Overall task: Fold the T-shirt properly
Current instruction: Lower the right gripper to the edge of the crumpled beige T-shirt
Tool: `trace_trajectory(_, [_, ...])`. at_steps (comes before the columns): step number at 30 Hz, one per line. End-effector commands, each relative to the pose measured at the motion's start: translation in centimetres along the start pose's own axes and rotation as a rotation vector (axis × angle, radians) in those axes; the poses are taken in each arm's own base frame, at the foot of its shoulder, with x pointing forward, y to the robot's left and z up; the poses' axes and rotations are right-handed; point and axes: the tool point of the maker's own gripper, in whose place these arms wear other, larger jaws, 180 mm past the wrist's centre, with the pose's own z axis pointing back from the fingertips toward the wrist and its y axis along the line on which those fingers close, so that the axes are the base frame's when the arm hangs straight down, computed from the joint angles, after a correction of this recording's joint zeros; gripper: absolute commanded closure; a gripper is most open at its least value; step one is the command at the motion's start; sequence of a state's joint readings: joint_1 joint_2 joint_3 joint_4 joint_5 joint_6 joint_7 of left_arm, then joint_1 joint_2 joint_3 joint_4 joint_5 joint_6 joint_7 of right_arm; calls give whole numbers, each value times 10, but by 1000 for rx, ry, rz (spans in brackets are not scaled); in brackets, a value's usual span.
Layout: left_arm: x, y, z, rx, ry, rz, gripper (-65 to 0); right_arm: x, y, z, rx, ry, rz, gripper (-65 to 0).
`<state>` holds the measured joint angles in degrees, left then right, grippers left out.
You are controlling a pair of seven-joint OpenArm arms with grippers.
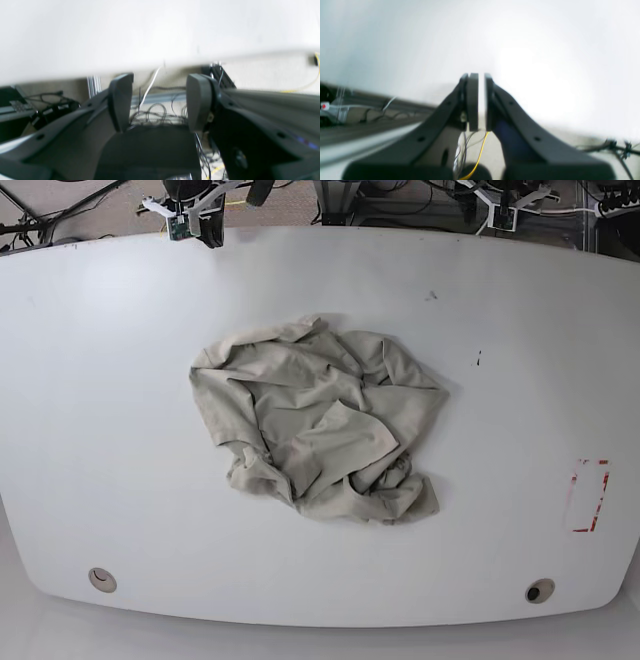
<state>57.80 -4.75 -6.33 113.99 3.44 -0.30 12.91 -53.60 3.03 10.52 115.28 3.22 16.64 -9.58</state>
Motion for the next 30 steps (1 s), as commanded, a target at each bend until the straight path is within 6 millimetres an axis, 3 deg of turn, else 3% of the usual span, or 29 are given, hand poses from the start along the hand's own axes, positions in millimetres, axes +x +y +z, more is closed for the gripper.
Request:
trace_trajectory(1, [18, 3, -4, 12, -56, -3, -325, 23, -2, -6, 1, -78, 5, -33])
trace_trajectory(6, [50, 0, -20, 8, -143, 3, -393, 44, -7, -27, -6, -93, 22, -65])
trace_trajectory(10, [67, -15, -34, -31, -151, 8, -481, 65, -14, -46, -17, -95, 40, -184])
trace_trajectory(16, [93, -14, -48, -28, -189, 10, -486, 106, -22, -69, -31, -140, 66, -292])
trace_trajectory(24, [106, -12, -51, -22, -220, 10, -486, 165, -39, -100, -64, -167, 93, -314])
trace_trajectory(30, [104, -9, -51, -17, -216, -2, -486, 195, -56, -128, -73, -166, 102, -314])
